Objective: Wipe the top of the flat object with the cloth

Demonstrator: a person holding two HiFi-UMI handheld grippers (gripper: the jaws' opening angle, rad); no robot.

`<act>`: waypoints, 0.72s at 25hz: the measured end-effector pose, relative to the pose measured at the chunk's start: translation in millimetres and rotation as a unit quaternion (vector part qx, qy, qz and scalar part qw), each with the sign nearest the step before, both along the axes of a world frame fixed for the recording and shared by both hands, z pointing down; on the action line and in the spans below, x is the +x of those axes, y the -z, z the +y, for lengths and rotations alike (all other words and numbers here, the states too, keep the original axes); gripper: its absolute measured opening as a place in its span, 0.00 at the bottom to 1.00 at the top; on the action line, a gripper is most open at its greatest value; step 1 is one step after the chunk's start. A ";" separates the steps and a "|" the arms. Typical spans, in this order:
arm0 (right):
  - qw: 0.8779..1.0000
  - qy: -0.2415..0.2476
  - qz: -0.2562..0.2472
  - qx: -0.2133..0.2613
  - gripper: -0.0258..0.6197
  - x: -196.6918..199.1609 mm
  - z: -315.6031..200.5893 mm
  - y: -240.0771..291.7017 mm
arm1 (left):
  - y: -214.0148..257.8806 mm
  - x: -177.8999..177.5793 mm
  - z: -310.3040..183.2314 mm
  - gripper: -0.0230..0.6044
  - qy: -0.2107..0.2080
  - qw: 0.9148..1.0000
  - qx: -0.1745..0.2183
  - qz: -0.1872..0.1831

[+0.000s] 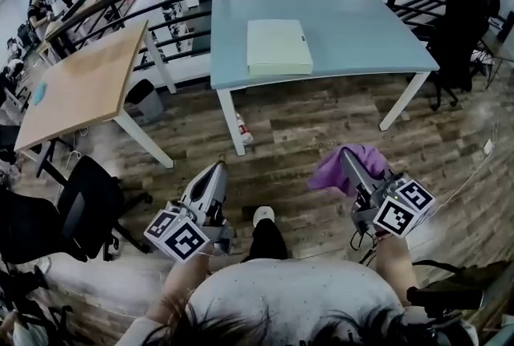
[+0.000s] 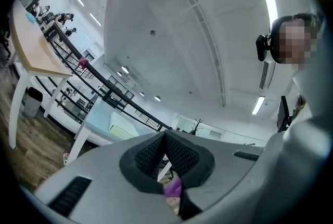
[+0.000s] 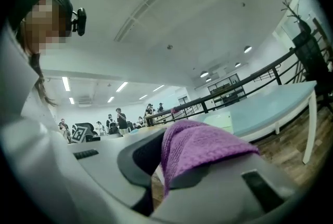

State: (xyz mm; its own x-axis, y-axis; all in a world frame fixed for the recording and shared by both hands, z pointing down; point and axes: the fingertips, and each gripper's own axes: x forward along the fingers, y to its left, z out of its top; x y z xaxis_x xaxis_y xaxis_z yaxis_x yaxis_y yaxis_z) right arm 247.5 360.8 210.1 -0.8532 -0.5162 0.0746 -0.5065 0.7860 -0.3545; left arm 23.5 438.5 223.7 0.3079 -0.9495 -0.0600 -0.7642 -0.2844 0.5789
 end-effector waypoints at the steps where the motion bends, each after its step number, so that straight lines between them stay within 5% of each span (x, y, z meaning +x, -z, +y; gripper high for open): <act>1: 1.000 0.004 0.000 -0.002 0.05 -9.7 -14.1 -0.3 | 1.9 -7.7 -15.4 0.04 -0.001 1.000 0.006 0.009; 7: 0.997 0.044 -0.045 0.033 0.05 -62.4 -94.7 32.1 | 22.8 -50.9 -115.0 0.04 -0.025 0.999 0.019 0.014; 18: 0.999 -0.033 0.017 0.038 0.05 -125.6 -236.9 19.9 | 39.4 -110.3 -259.6 0.04 -0.071 0.996 0.039 -0.025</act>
State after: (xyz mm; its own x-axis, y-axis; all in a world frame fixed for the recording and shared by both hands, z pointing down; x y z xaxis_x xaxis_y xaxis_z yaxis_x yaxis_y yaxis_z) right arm 121.9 123.9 190.2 -0.8143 -0.5772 0.0606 -0.5693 0.7739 -0.2775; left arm -86.9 178.9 184.3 0.4433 -0.8891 -0.1138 -0.7403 -0.4347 0.5128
